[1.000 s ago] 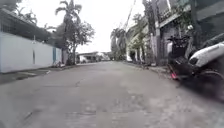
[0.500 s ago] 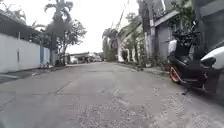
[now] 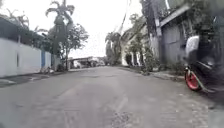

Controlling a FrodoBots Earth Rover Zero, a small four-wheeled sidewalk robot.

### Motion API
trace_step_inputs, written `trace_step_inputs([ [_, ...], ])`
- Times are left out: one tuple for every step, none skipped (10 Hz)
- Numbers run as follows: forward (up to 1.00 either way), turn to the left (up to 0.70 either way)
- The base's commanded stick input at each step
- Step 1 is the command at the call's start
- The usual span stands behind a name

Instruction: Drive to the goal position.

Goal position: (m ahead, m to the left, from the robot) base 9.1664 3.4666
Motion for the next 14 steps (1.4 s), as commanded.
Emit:
trace_step_inputs([
  [1.00, 0.04],
  [1.00, 0.04],
  [1.00, 0.04],
  [1.00, 0.04],
  [1.00, 0.04],
  [1.00, 0.04],
  [1.00, 0.04],
  [1.00, -0.16],
  [1.00, -0.36],
  [1.00, -0.36],
  [1.00, -0.36],
  [1.00, -0.36],
  [1.00, -0.36],
  [1.00, -0.34],
])
